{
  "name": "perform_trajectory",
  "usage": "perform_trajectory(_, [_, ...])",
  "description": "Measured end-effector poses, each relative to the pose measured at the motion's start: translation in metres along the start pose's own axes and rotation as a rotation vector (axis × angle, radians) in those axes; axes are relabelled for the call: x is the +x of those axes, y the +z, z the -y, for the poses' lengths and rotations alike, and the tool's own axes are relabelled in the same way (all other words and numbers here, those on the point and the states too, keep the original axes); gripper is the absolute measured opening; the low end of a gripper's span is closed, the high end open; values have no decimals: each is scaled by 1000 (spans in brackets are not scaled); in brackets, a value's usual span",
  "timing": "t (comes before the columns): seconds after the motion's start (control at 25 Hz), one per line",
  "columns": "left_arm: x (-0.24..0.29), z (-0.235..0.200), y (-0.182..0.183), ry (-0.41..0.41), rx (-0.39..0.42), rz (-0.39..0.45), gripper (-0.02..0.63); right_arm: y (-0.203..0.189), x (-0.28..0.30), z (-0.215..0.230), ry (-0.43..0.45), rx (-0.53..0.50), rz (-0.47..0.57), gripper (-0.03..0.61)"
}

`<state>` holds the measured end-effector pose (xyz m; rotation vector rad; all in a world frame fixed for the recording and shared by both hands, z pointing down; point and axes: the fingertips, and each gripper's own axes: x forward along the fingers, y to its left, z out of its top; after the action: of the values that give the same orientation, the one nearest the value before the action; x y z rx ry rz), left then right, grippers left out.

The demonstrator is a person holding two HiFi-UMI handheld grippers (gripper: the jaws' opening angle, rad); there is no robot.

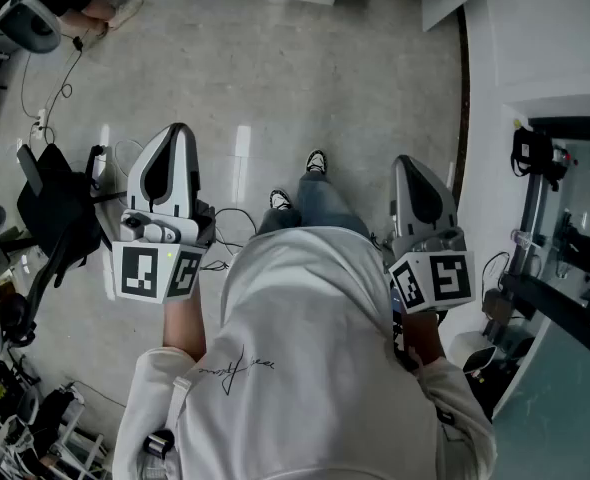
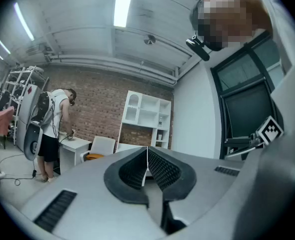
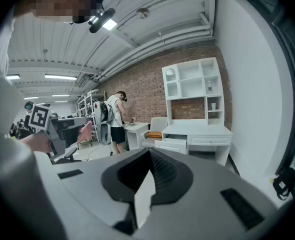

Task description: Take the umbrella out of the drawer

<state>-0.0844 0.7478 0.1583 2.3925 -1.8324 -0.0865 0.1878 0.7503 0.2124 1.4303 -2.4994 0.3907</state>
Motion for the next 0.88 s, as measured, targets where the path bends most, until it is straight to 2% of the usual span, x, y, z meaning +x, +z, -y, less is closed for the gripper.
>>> perform_trajectory(0.24, [60, 9, 11, -84, 15, 27, 17, 15, 28, 30, -3, -14, 40, 23])
perform_trajectory(0.36, [77, 5, 3, -64, 20, -3, 17, 14, 43, 39, 13, -11, 22, 23])
perform_trajectory(0.6, [112, 7, -18, -27, -29, -69, 17, 16, 70, 71, 42, 18, -9, 23])
perform_trajectory(0.68, [127, 7, -16, -17, -54, -57, 17, 22, 80, 84, 53, 33, 10, 25])
perform_trajectory(0.88, [161, 6, 0, 0, -83, 9, 17, 37, 102, 109, 67, -4, 44, 25])
